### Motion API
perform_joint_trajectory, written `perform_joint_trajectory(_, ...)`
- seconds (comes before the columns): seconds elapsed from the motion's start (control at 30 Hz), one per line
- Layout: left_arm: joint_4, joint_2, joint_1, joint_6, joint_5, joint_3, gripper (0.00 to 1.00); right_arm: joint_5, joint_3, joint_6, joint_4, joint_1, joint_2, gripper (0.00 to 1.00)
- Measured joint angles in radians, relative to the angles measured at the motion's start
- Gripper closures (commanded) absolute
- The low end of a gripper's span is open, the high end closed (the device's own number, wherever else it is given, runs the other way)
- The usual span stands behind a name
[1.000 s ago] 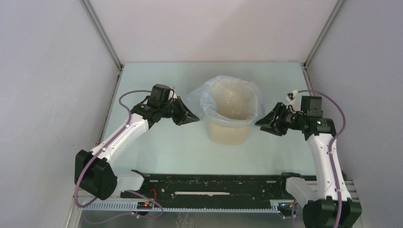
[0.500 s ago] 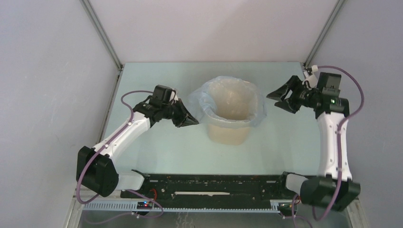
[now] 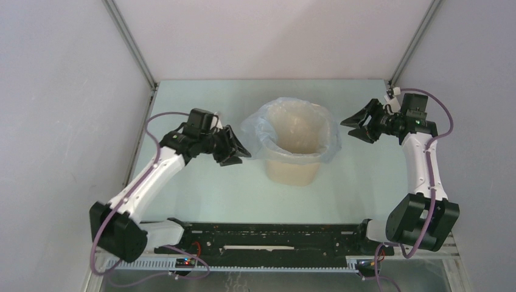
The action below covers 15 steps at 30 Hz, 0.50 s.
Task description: Put the trash bags into the trash bin
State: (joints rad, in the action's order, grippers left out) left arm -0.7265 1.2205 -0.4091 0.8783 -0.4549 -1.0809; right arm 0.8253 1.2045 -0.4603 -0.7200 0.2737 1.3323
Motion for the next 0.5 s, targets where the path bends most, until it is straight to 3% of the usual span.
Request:
perform_joint_trajectory(0.13,-0.027,-0.157,0.07,-0.024,-0.005,0.009,0.14,0.033,-0.035,0.014,0.016,0.001,0.0,0.33)
perform_joint_trajectory(0.2,-0.008,-0.229,0.101,-0.024,-0.013,0.024,0.08,0.043,-0.055,0.018,0.021,0.001,0.0,0.32)
perform_joint_trajectory(0.33,0.074,-0.255,0.142,0.003,-0.036,0.061,0.05,0.064,-0.097,0.021,0.037,0.0,0.0,0.32)
perform_joint_trajectory(0.5,0.239,-0.105,0.211,0.08,-0.071,0.12,0.09,0.077,-0.113,0.028,0.048,-0.021,0.0,0.32)
